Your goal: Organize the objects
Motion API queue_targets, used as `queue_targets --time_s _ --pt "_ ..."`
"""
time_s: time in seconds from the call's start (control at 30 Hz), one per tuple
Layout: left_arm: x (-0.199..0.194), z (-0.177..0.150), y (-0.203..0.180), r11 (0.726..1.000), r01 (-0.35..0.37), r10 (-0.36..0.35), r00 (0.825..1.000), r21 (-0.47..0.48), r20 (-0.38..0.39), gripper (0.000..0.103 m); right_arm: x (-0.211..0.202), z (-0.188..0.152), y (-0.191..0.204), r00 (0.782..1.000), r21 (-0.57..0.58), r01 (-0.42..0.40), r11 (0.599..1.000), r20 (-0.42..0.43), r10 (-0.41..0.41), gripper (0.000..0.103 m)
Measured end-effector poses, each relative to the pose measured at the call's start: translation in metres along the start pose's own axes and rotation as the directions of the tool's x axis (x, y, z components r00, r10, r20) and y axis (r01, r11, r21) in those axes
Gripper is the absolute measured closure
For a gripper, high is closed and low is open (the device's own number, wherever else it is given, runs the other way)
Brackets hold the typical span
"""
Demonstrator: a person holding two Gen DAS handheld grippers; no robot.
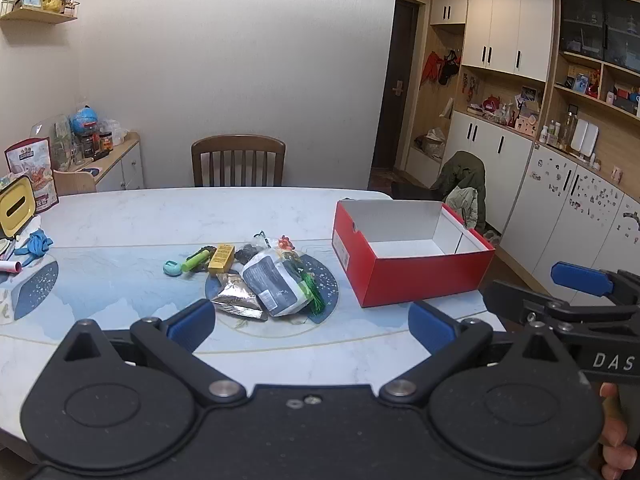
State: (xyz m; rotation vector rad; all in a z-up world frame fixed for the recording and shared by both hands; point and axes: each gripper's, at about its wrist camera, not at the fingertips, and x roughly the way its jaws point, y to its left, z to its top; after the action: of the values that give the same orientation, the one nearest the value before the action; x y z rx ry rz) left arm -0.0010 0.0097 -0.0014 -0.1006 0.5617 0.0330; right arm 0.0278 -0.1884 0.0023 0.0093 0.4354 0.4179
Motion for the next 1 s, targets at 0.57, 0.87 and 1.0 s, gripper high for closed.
queue_targets --time_s 0.57,0.87,1.0 --pt "-0.002 0.001 0.005 0.999 -0.029 0.029 1.000 -0.028 0.006 0.000 -0.002 0.002 0.005 1.000 -0.027 -0.009 1.000 0.004 0.009 0.002" --pt "-0.001 -0.001 0.007 0.999 -0.026 0.027 1.000 -0.025 0.008 0.000 0.005 0.006 0.011 1.000 -0.031 0.001 1.000 0.003 -0.001 0.002" --pt "0.004 0.002 0.013 1.000 -0.017 0.017 1.000 -0.025 0.002 0.000 0.013 0.008 0.015 1.000 -0.031 0.011 0.999 -0.006 -0.011 0.002"
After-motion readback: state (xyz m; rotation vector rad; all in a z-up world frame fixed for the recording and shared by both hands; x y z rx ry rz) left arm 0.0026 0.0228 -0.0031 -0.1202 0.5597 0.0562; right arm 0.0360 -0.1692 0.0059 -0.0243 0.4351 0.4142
